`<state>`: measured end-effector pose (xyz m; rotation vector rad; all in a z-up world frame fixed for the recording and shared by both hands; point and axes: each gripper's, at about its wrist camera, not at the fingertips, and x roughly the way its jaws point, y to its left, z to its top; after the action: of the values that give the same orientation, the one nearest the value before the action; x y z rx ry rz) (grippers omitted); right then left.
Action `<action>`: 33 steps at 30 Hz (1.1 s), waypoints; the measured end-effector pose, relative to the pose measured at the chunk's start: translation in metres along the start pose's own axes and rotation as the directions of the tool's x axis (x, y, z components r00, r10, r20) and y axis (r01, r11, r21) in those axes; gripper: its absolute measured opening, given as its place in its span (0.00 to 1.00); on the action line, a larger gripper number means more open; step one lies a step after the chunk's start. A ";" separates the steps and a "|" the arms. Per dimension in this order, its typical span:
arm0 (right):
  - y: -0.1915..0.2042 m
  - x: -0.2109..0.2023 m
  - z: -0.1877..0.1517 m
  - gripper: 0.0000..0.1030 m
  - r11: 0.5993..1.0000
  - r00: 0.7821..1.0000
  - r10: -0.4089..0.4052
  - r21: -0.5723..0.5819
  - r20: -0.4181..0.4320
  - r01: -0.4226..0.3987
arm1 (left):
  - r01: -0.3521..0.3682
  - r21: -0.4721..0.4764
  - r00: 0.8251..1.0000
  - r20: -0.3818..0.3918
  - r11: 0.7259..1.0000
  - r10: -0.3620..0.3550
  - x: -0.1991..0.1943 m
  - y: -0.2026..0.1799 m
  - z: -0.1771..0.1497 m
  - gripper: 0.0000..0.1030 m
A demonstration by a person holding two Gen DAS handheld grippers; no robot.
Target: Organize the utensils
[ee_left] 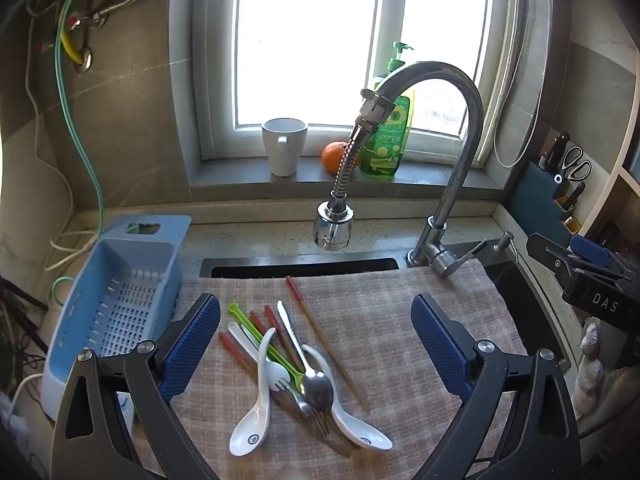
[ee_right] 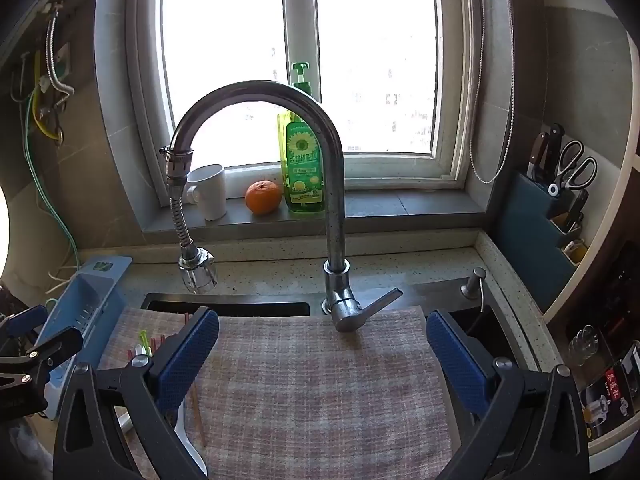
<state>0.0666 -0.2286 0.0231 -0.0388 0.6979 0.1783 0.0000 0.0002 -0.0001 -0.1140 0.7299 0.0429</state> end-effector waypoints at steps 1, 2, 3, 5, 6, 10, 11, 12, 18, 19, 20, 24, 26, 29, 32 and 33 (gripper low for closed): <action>0.001 0.000 0.000 1.00 1.000 1.000 -0.001 0.000 0.000 0.001 | -0.002 -0.001 1.000 0.000 1.000 0.002 0.000 -0.001 -0.001 0.94; 0.001 0.000 0.000 1.00 1.000 1.000 -0.002 -0.001 0.001 0.002 | -0.003 -0.001 1.000 0.003 1.000 0.003 0.000 0.000 -0.001 0.94; 0.001 0.001 0.000 1.00 1.000 1.000 -0.002 -0.001 0.000 0.002 | -0.004 -0.002 1.000 0.003 1.000 0.004 0.000 0.000 -0.001 0.94; 0.001 0.001 0.000 1.00 1.000 1.000 0.000 0.001 -0.003 0.000 | -0.003 -0.003 1.000 0.003 1.000 0.003 0.000 0.001 -0.001 0.94; 0.001 0.001 0.001 1.00 1.000 1.000 -0.001 0.001 -0.004 0.001 | -0.003 -0.004 1.000 0.003 1.000 0.003 0.000 0.002 -0.001 0.94; 0.001 0.002 0.001 1.00 1.000 1.000 -0.002 0.001 -0.004 0.002 | -0.003 -0.006 1.000 0.004 1.000 0.003 0.001 0.005 -0.001 0.94; 0.000 0.002 0.001 1.00 1.000 1.000 -0.001 0.001 -0.004 0.001 | -0.003 -0.006 1.000 0.005 1.000 0.003 0.001 0.006 -0.001 0.94; 0.001 0.001 0.001 1.00 1.000 1.000 -0.001 0.001 -0.005 0.001 | -0.003 -0.007 1.000 0.005 1.000 0.003 0.001 0.007 -0.001 0.94; 0.001 0.003 0.000 1.00 1.000 1.000 -0.001 -0.001 -0.008 0.001 | -0.002 -0.001 1.000 0.002 1.000 0.002 0.000 0.000 -0.001 0.94; 0.001 0.003 0.000 1.00 1.000 1.000 -0.002 -0.001 -0.007 0.002 | -0.003 -0.002 1.000 0.002 1.000 0.003 0.000 0.000 -0.001 0.94; 0.001 0.003 0.000 1.00 1.000 1.000 -0.001 -0.001 -0.009 0.001 | -0.002 -0.001 1.000 0.002 1.000 0.002 0.000 0.000 -0.001 0.94; 0.001 0.003 0.000 1.00 1.000 1.000 -0.001 -0.001 -0.010 0.001 | -0.001 -0.001 1.000 0.001 1.000 0.001 0.000 0.000 0.000 0.94; 0.002 0.003 0.000 1.00 1.000 1.000 -0.002 -0.003 -0.010 0.002 | -0.002 -0.001 1.000 0.001 1.000 0.002 0.000 0.000 -0.001 0.94; 0.003 0.003 0.000 1.00 1.000 1.000 -0.003 -0.005 -0.008 0.003 | -0.001 -0.001 1.000 0.000 1.000 0.001 0.000 0.000 -0.001 0.94; 0.003 0.003 0.000 1.00 1.000 1.000 -0.004 -0.007 -0.007 0.004 | 0.000 -0.001 1.000 0.001 1.000 0.000 0.008 -0.001 -0.004 0.94; 0.004 0.003 0.000 1.00 1.000 1.000 -0.004 -0.008 -0.007 0.004 | 0.000 -0.001 1.000 0.001 1.000 0.000 0.007 -0.001 -0.004 0.94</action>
<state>0.0682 -0.2246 0.0212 -0.0482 0.7043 0.1772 0.0027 -0.0016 -0.0080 -0.1149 0.7289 0.0438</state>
